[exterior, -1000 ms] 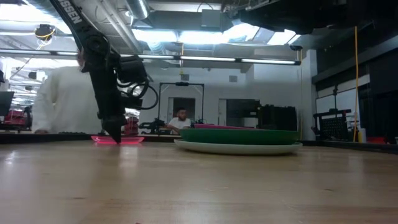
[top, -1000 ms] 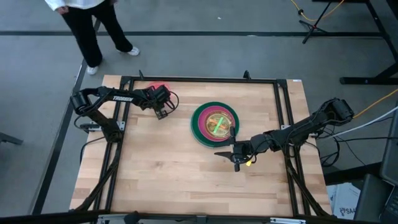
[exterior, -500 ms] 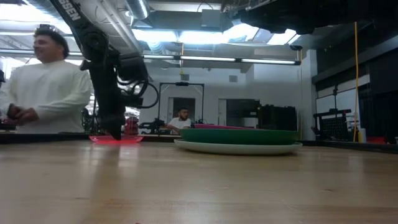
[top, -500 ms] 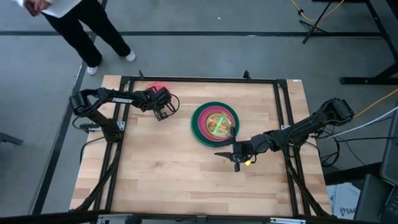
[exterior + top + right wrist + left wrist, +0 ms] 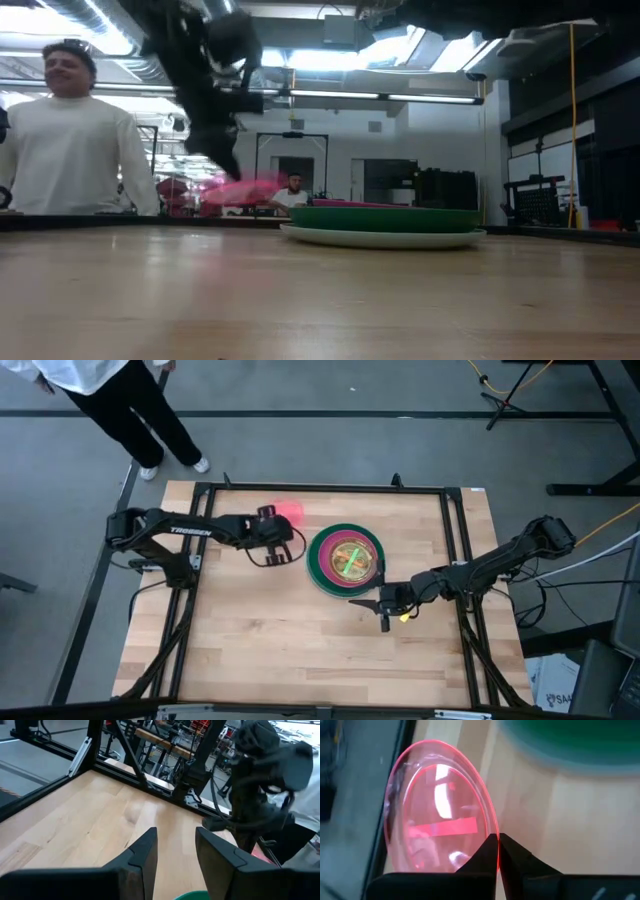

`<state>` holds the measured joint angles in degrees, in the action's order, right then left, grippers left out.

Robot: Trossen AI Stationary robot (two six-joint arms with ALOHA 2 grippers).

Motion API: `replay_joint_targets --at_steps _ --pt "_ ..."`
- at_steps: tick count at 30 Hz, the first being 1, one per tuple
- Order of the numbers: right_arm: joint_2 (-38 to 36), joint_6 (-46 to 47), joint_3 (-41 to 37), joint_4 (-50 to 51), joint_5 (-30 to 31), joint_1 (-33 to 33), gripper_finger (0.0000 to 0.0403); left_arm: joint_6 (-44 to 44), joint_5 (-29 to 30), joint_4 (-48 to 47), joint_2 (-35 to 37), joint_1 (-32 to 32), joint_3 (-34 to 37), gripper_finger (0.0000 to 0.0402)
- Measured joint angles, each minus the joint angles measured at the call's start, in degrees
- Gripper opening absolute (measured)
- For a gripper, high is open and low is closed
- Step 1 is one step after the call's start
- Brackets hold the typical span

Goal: Stack plastic plates
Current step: Stack the light pink plate on the light green plate

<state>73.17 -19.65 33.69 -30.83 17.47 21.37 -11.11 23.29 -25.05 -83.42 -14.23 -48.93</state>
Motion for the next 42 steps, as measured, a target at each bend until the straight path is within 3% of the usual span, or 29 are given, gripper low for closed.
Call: replay_joint_targets --at_steps 6,13,18,25,35,42 --pt "-0.61 0.30 0.00 1.08 -0.05 0.00 0.0129 -2.33 -1.68 3.67 0.00 7.32 -3.80 0.0003" --pt "-0.61 0.28 0.00 0.70 -0.06 0.00 0.0129 -8.11 -2.29 14.26 -1.25 15.03 -4.74 0.0004" --pt "-0.66 -0.04 0.02 -7.00 -2.32 0.04 0.0129 -9.21 -3.41 21.28 -3.52 18.05 -4.77 0.0004" --pt "-0.63 -0.28 0.02 -7.41 -4.63 0.00 0.0129 -10.24 -3.22 24.12 -7.61 19.65 -7.85 0.0004" --pt "-0.59 -0.25 0.00 -7.93 -4.67 0.00 0.0129 -12.22 -3.48 23.11 -20.66 18.94 -18.93 0.0004" --pt "-0.58 -0.18 0.00 -6.03 -4.83 0.00 0.0129 -13.46 -2.78 20.56 -27.89 19.03 -22.67 0.0004"
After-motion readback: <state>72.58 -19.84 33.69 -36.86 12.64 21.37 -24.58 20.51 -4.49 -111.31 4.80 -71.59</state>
